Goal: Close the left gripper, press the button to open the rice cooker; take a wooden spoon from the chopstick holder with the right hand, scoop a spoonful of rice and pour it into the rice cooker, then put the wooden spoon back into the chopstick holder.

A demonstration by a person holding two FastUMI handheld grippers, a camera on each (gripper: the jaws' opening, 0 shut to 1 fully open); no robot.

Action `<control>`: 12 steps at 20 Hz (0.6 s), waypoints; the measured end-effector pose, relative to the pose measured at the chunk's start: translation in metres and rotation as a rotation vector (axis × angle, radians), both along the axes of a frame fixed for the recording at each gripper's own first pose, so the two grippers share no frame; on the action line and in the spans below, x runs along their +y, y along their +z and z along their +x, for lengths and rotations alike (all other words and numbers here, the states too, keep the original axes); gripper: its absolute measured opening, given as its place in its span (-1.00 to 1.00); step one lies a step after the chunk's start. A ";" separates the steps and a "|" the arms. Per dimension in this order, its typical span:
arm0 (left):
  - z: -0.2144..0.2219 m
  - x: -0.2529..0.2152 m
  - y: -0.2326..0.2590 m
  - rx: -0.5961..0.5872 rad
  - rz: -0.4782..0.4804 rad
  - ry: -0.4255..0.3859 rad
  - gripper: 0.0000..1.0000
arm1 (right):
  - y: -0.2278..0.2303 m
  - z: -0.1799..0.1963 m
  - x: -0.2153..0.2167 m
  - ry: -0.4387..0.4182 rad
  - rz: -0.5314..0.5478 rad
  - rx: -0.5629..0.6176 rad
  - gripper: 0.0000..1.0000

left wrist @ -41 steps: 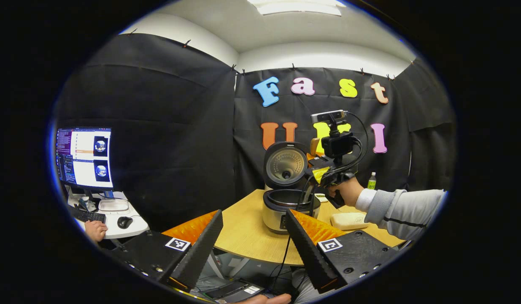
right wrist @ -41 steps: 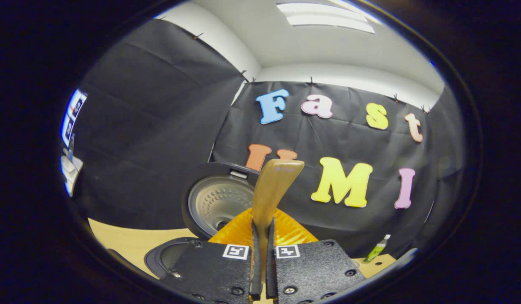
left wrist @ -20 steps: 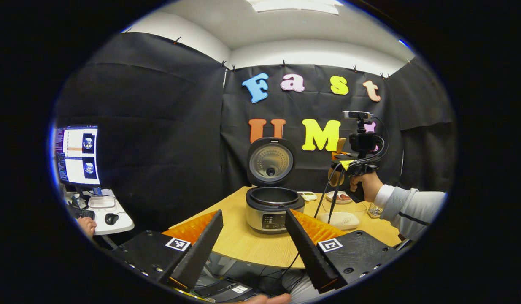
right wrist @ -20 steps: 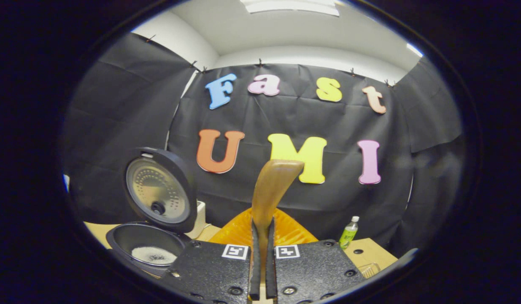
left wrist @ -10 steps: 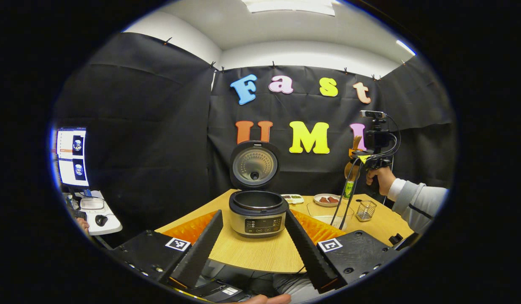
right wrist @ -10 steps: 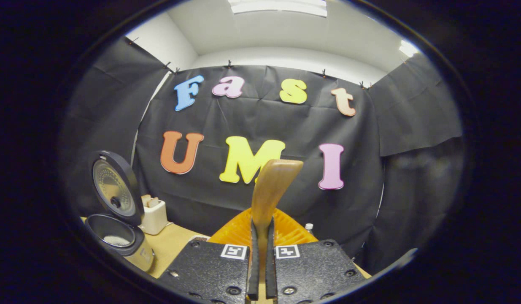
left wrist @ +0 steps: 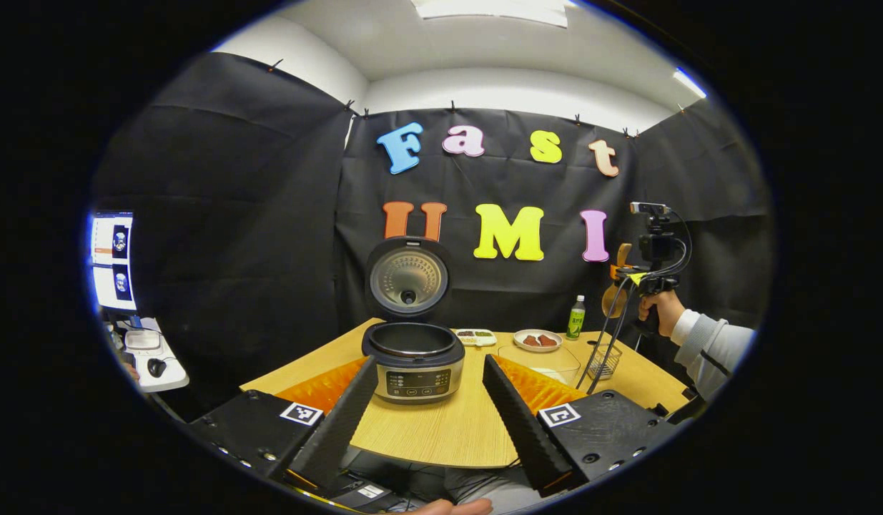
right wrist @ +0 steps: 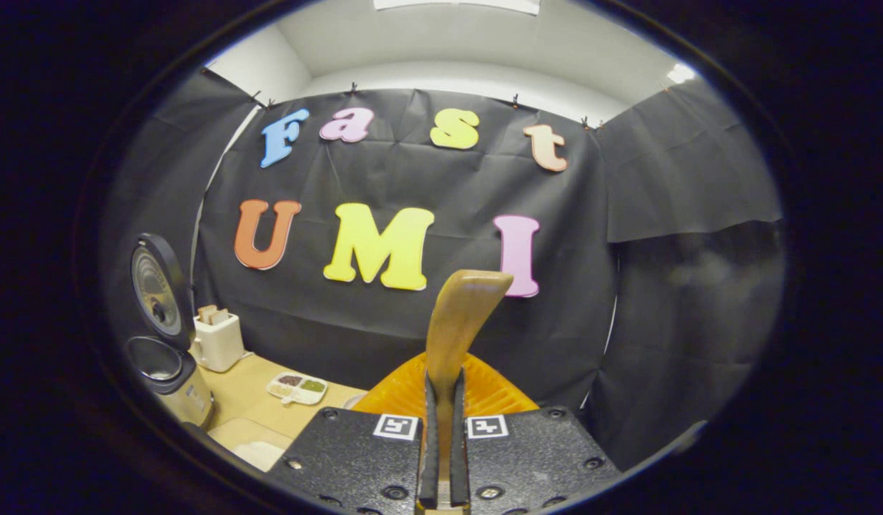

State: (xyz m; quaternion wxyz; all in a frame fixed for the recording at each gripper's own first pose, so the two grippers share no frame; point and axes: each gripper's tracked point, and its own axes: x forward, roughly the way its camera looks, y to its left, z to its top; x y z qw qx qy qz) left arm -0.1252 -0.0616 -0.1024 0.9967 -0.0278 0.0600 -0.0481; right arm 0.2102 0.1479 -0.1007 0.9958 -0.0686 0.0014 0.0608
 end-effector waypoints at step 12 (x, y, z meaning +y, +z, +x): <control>0.004 -0.028 -0.001 0.018 0.061 -0.014 0.89 | -0.066 0.026 -0.039 0.012 0.109 0.134 -0.73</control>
